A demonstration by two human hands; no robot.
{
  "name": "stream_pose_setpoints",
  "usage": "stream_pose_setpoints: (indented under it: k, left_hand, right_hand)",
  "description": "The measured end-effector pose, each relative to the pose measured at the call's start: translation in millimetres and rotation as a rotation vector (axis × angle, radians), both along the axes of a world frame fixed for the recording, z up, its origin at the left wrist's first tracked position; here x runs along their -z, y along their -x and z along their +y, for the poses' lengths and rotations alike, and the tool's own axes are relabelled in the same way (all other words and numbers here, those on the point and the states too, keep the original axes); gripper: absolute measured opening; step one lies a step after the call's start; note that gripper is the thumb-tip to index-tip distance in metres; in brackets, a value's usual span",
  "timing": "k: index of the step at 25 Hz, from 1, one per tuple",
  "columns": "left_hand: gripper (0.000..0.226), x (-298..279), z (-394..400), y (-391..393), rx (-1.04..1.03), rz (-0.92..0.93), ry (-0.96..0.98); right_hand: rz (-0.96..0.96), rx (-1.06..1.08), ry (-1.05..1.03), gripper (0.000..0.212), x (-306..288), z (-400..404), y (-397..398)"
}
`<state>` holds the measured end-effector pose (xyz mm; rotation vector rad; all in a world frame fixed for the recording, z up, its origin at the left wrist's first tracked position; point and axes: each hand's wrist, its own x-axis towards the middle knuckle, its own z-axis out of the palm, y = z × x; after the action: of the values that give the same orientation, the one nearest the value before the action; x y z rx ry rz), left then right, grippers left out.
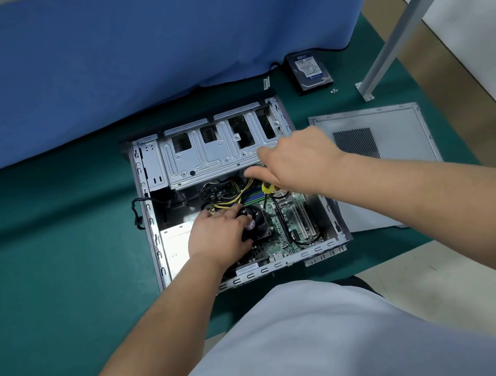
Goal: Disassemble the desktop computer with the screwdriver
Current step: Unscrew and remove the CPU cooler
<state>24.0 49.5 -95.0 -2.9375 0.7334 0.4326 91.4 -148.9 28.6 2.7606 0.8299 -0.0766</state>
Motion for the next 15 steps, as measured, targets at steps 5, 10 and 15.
stream_pose_setpoints:
  k: [5,10,15]
  left_hand:
    - [0.051,0,0,0,0.001,-0.001,0.003]
    - [0.054,1,0,0,0.000,-0.002,0.001]
    - [0.055,1,0,-1,0.004,-0.007,0.001]
  right_hand:
    - [0.346,-0.358,-0.069,0.034,-10,-8,-7]
    - [0.038,-0.018,-0.010,0.059,-5,-1,4]
    - [0.238,-0.445,-0.076,0.032,-1,-5,-1]
